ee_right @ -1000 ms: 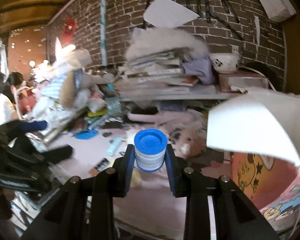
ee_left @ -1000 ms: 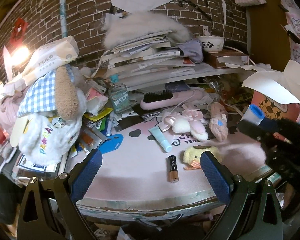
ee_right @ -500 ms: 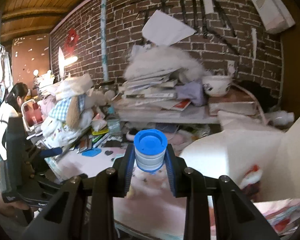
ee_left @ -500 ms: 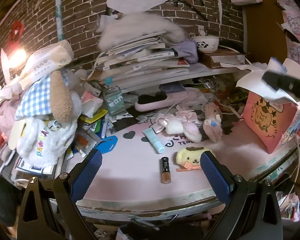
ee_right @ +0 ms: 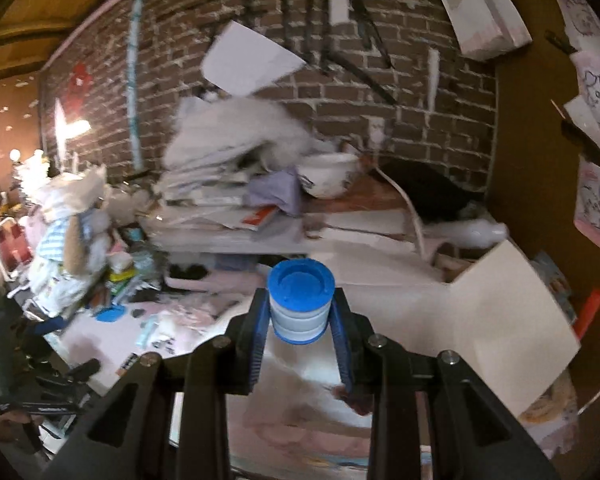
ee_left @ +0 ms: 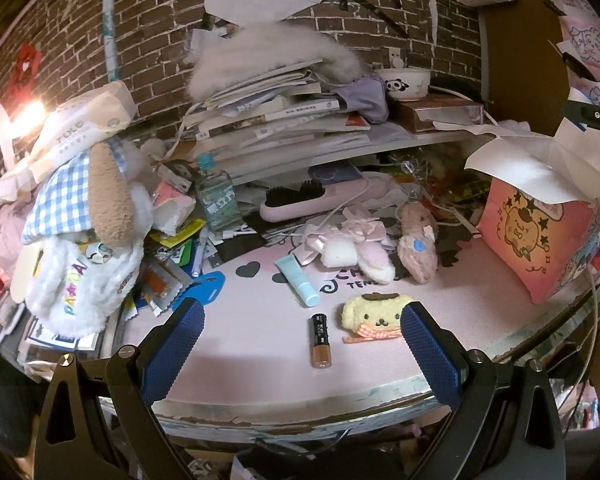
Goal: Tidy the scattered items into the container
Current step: 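Lift the tape roll with the right gripper and carry it over the box, then lower the tape roll into the white box and open the right gripper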
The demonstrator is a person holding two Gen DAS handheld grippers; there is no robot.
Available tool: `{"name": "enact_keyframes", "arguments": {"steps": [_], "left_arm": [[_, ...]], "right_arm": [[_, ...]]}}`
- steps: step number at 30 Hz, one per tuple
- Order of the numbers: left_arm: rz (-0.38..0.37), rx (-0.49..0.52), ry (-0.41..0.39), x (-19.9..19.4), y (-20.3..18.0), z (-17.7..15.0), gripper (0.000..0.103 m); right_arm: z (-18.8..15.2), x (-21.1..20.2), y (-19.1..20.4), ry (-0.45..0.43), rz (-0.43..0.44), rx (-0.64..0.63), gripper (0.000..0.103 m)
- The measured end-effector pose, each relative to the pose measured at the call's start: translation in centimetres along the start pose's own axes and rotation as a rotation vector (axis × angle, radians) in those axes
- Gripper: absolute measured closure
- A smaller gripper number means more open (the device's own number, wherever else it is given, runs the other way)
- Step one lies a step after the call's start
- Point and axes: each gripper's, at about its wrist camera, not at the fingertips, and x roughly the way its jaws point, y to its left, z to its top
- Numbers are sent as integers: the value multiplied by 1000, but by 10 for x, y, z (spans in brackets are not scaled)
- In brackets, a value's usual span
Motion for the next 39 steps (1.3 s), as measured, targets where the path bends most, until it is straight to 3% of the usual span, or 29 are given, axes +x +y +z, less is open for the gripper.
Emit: {"name": "enact_keyframes", "arguments": {"steps": [20, 33, 39], "left_arm": [[9, 2, 12, 3, 1, -2, 5], [11, 5, 13, 4, 1, -3, 5], [16, 1, 14, 5, 3, -4, 5]], "right_arm": [[0, 95, -47, 488, -80, -67, 76], [-10, 139, -56, 718, -58, -80, 76], [-12, 142, -53, 733, -73, -103, 75]]}}
